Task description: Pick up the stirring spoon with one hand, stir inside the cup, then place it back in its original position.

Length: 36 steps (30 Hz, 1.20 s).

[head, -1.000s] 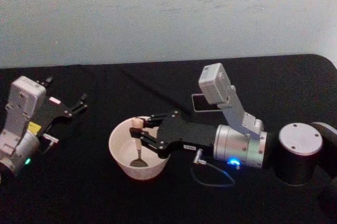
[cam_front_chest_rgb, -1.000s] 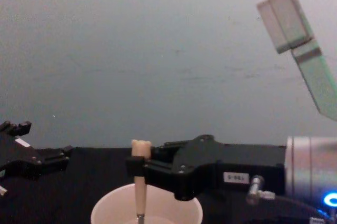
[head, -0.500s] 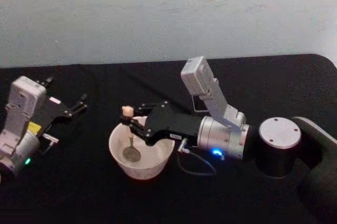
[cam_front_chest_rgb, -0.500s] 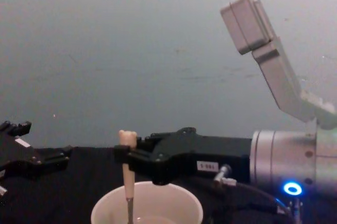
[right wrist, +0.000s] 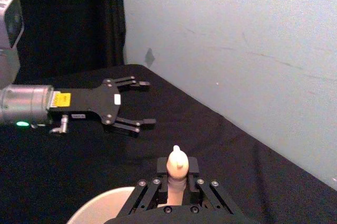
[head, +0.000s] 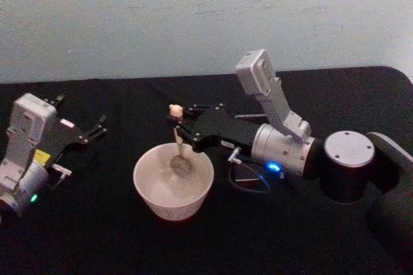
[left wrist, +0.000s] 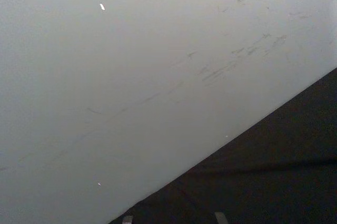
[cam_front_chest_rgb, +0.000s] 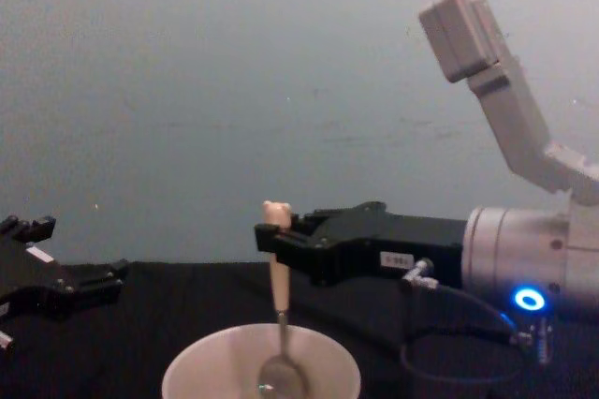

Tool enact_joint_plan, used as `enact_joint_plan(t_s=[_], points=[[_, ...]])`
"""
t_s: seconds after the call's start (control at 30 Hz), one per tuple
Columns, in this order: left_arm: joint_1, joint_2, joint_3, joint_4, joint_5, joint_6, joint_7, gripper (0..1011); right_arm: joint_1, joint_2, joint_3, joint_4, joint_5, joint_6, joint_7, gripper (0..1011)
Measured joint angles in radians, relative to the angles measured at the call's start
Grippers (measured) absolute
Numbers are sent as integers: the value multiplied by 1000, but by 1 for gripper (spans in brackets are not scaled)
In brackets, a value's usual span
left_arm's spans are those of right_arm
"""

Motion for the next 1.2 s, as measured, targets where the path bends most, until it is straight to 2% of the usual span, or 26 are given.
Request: enact_joint_plan(t_s=[0.2, 0.4, 0.7, 0.9, 1.2], points=[[0, 0, 0, 0, 0, 0, 0, 1001, -13, 22, 19, -16, 1, 2, 8, 210], [0, 0, 0, 0, 0, 0, 0, 1001, -49, 69, 38, -73, 19, 10, 34, 210], [0, 0, 0, 0, 0, 0, 0, 1001, -98, 129, 40, -157, 51, 29, 68, 211], [0, 0, 0, 0, 0, 0, 0, 1002, -112, 146, 23, -184, 61, 32, 81, 210], [0, 0, 0, 0, 0, 0, 0, 1001, -101, 134, -7, -186, 66, 41, 86, 210]])
